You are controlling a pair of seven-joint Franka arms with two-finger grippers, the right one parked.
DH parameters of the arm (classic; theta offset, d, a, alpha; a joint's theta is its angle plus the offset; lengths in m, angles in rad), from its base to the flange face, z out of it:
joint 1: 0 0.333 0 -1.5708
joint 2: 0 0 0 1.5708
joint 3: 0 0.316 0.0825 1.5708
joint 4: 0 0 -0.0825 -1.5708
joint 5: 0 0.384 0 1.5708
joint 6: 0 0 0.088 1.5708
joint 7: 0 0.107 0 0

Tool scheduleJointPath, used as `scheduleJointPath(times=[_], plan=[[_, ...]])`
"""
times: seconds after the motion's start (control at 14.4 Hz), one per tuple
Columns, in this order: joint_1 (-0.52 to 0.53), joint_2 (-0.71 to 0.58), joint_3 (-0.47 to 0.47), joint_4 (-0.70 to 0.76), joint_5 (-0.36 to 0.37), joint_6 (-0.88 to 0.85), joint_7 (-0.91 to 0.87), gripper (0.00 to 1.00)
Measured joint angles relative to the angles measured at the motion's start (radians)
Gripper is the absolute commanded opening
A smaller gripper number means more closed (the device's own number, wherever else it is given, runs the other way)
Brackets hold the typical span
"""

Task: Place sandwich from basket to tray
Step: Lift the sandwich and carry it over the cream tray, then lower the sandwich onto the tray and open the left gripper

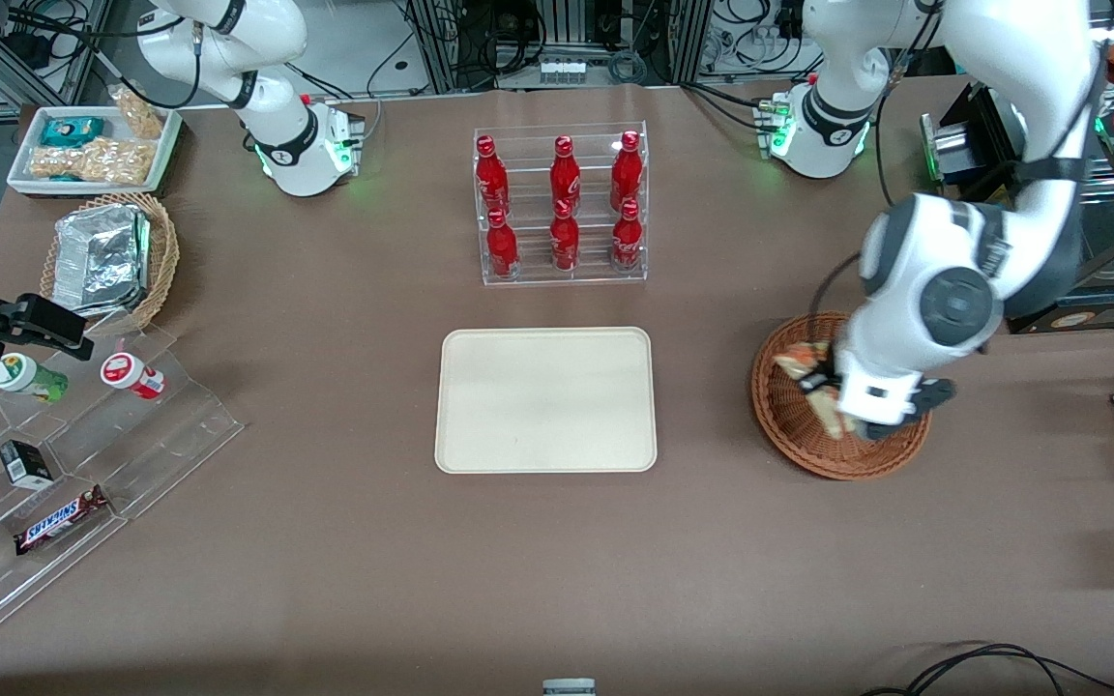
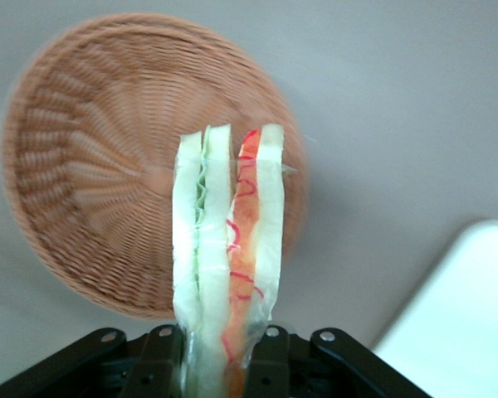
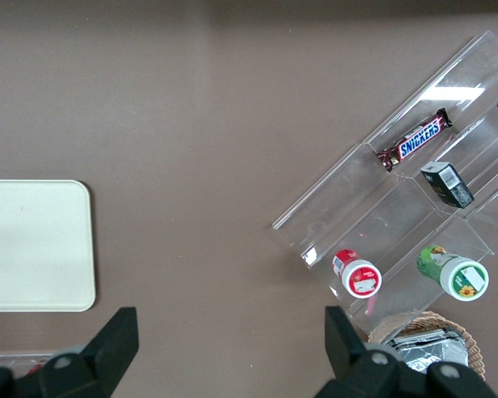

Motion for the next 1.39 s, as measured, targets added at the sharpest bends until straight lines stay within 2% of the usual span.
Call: scheduleJointPath(times=[0.21,0.49,0.97,1.39], plan=[[-0.173,0.078,-0.003,0.053,-0.002,0.002,-0.025,0.06],[-0.331,0.286,-0.002,0.249,-0.003,0.012,-0.104,0.09],[-0.464,0.558,0.000,0.587,-0.003,0.023,-0.168,0.13],[-0.512,0.651,0.002,0.674,-0.002,0.041,-0.175,0.25]])
